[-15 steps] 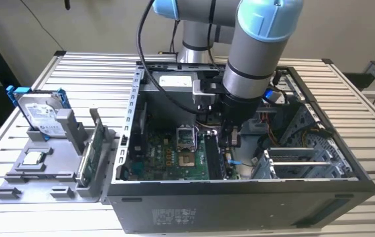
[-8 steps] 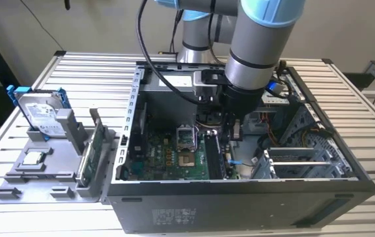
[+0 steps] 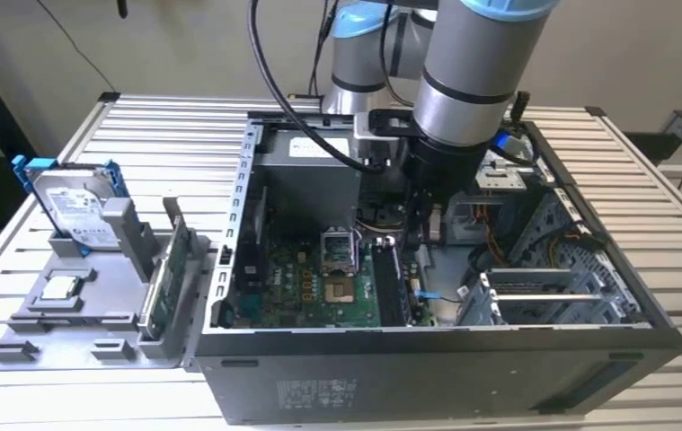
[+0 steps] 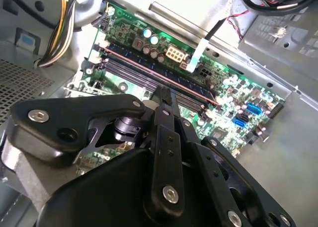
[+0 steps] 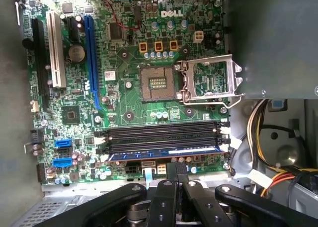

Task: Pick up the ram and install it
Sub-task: 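Press down the ram until it locks into place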

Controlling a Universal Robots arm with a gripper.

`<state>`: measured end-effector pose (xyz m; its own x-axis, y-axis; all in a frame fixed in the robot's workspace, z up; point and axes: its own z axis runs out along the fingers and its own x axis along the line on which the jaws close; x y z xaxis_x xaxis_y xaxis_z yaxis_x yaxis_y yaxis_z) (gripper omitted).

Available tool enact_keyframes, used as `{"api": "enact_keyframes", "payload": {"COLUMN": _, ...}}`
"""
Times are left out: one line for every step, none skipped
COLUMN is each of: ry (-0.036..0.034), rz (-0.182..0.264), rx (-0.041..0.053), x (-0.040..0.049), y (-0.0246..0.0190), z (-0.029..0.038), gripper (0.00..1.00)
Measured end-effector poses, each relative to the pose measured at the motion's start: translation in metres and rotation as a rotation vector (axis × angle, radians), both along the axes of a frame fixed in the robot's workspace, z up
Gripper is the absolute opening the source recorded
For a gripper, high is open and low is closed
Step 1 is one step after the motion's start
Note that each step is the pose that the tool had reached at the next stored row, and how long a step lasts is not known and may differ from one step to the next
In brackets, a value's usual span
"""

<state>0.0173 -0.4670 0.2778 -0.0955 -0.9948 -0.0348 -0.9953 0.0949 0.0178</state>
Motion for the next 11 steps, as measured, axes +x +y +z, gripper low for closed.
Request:
{"api": "enact_keyframes", "payload": {"ry": 0.0002, "rz": 0.0, "rx": 0.0001, "x": 0.0, "y": 0.0, "z": 0.0014, "gripper": 0.11}}
{"api": "enact_keyframes", "payload": {"ry": 0.0004, "rz": 0.0, "rx": -0.0001, "x": 0.0, "y": 0.0, "z": 0.0026, "gripper": 0.11}}
{"api": "enact_keyframes", "payload": {"ry": 0.0005, "rz": 0.0, "rx": 0.0001, "x": 0.0, "y": 0.0, "z": 0.0037, "gripper": 0.11}}
{"api": "enact_keyframes", "payload": {"ry": 0.0007, "rz": 0.0, "rx": 0.0001, "x": 0.0, "y": 0.0, "z": 0.0048, "gripper": 0.11}}
{"api": "enact_keyframes", "payload": {"ry": 0.0008, "rz": 0.0, "rx": 0.0002, "x": 0.0, "y": 0.0, "z": 0.0051, "gripper": 0.11}}
{"api": "enact_keyframes", "payload": {"ry": 0.0008, "rz": 0.0, "rx": 0.0002, "x": 0.0, "y": 0.0, "z": 0.0051, "gripper": 0.11}}
{"api": "enact_keyframes", "payload": {"ry": 0.0007, "rz": 0.0, "rx": 0.0004, "x": 0.0, "y": 0.0001, "z": 0.0051, "gripper": 0.11}}
{"api": "enact_keyframes", "payload": {"ry": 0.0008, "rz": 0.0, "rx": 0.0002, "x": 0.0, "y": 0.0, "z": 0.0054, "gripper": 0.11}}
{"api": "enact_keyframes", "payload": {"ry": 0.0008, "rz": 0.0, "rx": 0.0001, "x": 0.0, "y": 0.0, "z": 0.0055, "gripper": 0.11}}
{"api": "enact_keyframes", "payload": {"ry": 0.0008, "rz": 0.0, "rx": 0.0001, "x": 0.0, "y": 0.0, "z": 0.0056, "gripper": 0.11}}
{"api": "enact_keyframes", "payload": {"ry": 0.0008, "rz": 0.0, "rx": 0.0001, "x": 0.0, "y": 0.0, "z": 0.0056, "gripper": 0.11}}
